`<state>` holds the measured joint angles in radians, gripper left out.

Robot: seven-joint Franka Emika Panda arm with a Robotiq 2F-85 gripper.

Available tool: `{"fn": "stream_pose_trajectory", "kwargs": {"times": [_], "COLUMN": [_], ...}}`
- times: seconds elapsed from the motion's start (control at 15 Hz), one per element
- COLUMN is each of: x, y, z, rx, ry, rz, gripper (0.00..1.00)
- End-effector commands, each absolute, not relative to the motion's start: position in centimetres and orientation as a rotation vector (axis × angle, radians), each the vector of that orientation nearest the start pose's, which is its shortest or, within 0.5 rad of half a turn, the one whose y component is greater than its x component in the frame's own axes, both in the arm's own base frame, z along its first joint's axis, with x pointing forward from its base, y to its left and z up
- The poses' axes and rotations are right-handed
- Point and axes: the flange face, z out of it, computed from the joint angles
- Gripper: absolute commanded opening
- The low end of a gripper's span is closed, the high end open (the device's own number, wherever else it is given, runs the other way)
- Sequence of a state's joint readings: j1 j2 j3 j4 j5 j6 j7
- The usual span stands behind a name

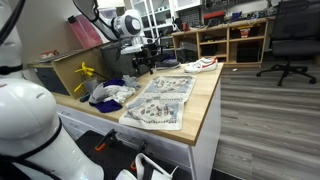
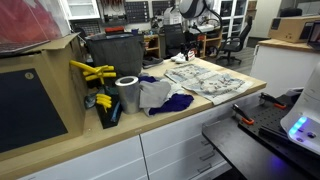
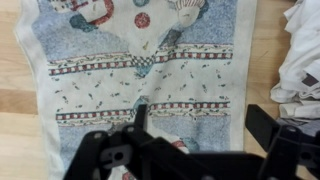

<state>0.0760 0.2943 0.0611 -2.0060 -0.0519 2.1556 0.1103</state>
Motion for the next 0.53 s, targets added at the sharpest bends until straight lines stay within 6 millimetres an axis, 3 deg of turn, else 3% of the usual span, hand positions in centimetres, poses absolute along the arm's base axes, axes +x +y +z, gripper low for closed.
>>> {"fn": "stream_pose_trajectory", "kwargs": {"times": [0.0,0.47], "x": [57.5,55.8], "y": [7.8,9.0], "z": [32.3,35.7], "rx": [-3.183,-3.175], "ry": [-0.038,-0.027], "rz": [0.227,0.34], "gripper": [1.0,1.0]}}
